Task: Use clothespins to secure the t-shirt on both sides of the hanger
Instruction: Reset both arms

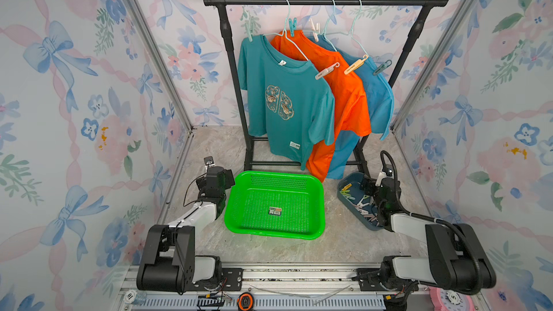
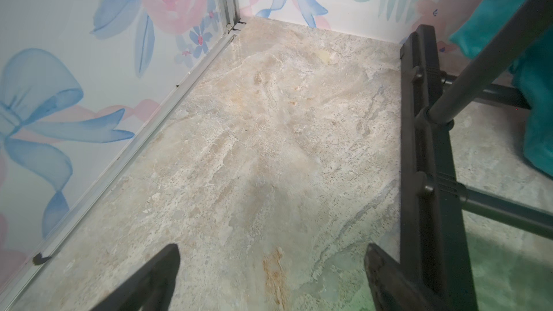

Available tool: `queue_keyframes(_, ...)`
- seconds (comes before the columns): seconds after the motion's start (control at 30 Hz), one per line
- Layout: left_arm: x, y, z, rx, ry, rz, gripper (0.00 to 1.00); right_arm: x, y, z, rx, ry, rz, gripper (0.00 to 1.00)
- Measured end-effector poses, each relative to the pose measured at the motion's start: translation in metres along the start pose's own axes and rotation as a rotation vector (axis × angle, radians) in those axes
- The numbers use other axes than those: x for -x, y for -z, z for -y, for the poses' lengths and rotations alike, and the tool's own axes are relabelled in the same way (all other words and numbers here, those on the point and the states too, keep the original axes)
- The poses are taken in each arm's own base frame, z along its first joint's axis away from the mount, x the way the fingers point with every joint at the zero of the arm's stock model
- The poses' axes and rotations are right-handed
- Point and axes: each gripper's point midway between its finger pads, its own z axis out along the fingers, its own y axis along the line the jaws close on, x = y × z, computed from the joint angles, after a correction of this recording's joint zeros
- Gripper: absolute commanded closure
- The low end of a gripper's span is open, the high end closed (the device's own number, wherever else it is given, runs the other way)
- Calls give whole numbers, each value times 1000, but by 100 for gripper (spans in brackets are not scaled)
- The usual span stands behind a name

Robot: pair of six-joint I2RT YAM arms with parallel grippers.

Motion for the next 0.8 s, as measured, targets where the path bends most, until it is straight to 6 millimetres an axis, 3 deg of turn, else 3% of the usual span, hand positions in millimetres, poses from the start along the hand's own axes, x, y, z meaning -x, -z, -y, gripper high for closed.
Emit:
queue_keyframes(0.17, -5, -20, -5, -25, 3, 0, 2, -8, -10, -3, 7, 18, 24, 4)
queue_keyframes(0.33, -15, -24, 4, -82, -24, 39, 2, -4, -10, -7, 24, 28, 63, 4)
queue_keyframes(0.5, -11, -19, 12, -116, -58, 100, 2, -2, -9, -11, 47, 39, 73, 4)
queue_keyframes(0.67, -21, 7, 44, -170, -166, 197, 2, -3, -11, -17, 74, 57, 62, 4)
queue_keyframes(0.8, -20, 13, 35, -142, -159, 242, 2, 5, -18, -20, 78, 60, 49, 4)
